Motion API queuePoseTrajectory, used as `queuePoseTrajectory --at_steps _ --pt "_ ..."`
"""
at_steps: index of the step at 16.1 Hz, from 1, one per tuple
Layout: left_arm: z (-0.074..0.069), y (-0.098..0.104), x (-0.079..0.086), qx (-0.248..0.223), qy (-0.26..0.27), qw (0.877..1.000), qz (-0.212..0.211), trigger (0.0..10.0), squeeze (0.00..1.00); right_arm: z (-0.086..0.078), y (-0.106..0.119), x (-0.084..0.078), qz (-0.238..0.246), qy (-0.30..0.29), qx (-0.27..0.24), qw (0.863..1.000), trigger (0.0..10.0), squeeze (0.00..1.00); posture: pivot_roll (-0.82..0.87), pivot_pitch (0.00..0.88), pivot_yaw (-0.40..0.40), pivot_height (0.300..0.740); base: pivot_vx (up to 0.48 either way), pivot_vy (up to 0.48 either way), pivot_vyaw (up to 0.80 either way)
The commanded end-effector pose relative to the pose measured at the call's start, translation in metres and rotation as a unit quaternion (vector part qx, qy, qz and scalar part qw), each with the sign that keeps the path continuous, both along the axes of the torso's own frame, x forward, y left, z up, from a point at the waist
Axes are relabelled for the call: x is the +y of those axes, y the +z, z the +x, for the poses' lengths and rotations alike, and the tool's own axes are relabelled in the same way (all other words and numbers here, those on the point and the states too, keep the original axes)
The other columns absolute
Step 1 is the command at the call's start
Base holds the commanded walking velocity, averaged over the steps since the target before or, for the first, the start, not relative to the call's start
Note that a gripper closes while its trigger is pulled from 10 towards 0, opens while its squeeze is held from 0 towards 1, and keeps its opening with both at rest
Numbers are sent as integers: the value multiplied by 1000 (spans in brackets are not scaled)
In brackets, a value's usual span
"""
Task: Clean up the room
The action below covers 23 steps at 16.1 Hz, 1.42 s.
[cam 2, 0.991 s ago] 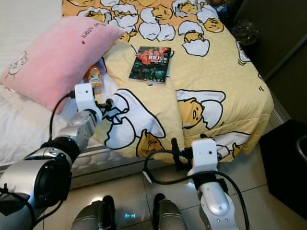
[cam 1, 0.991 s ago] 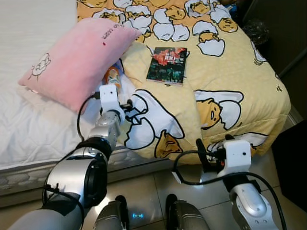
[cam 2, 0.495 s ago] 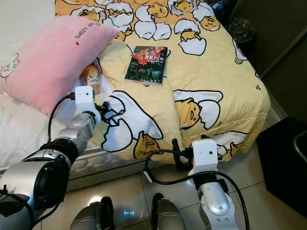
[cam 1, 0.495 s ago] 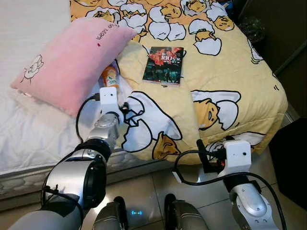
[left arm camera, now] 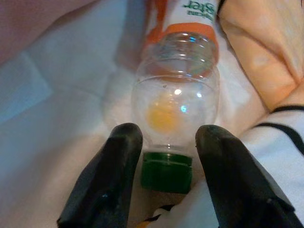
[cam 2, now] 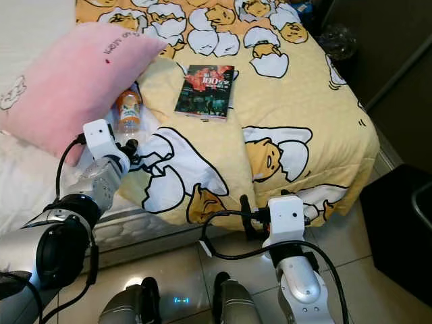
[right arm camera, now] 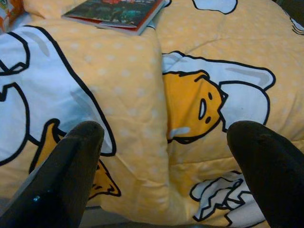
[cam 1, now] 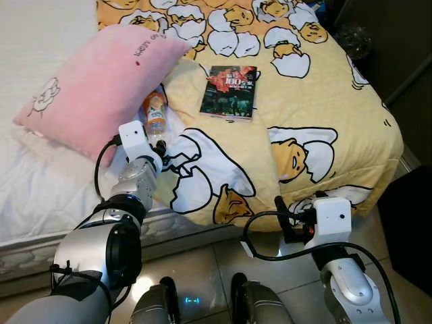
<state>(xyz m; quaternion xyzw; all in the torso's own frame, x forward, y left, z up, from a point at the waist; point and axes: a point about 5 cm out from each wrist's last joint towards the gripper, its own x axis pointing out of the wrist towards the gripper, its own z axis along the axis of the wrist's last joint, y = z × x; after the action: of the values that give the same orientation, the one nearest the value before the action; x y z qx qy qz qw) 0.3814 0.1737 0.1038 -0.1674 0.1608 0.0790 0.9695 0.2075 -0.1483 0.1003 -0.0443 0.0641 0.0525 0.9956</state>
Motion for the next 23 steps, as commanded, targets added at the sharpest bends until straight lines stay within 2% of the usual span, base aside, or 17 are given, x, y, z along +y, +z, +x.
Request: queuePoseTrajectory --at_steps 1,3,5,6,7,8,9,10,11,14,18,23 --pt "4 9 2 -22 3 999 -33 0 0 -1 -2 0 2 -2 8 1000 10000 0 -266 222 -70 740 0 0 0" --pt "8 18 2 -42 -7 999 -32 0 0 0 -3 1 3 -1 8 1000 10000 0 -260 224 -70 740 0 0 0" --pt "9 19 -1 -39 -34 998 33 0 0 1 -3 1 3 0 9 1000 10000 0 -258 224 -72 740 0 0 0" --pt "7 16 -1 -31 -45 995 80 7373 90 1 -3 2 2 3 8 1000 10000 0 -264 221 -71 740 0 0 0" --pt "8 18 -2 -39 -50 994 86 0 1000 2 -3 1 2 2 8 1000 10000 0 -267 219 -72 740 0 0 0" --pt "9 20 -4 -49 -58 993 87 0 1000 2 -3 1 1 2 7 1000 10000 0 -267 215 -70 740 0 0 0" --pt "9 21 -6 -48 -64 991 107 0 1000 2 -3 1 1 1 7 1000 10000 0 -268 211 -69 740 0 0 0" --pt "10 23 -9 -47 -74 988 127 3882 1000 1 -3 1 0 1 7 1000 10000 0 -269 209 -68 740 0 0 0" --pt "11 24 -11 -48 -78 987 135 10000 1000 1 -3 1 0 1 7 1000 10000 0 -269 205 -67 740 0 0 0" --pt "12 27 -8 -47 -69 981 175 10000 1000 2 -2 1 0 2 4 1000 10000 0 -270 198 -66 740 0 0 0" --pt "11 23 -10 -29 -86 971 222 10000 1000 2 -3 1 0 0 5 1000 10000 0 -272 200 -64 740 0 0 0" --pt "4 7 -6 6 -89 972 219 10000 1000 -2 -4 -1 8 4 7 1000 10000 0 -275 205 -65 740 0 0 0"
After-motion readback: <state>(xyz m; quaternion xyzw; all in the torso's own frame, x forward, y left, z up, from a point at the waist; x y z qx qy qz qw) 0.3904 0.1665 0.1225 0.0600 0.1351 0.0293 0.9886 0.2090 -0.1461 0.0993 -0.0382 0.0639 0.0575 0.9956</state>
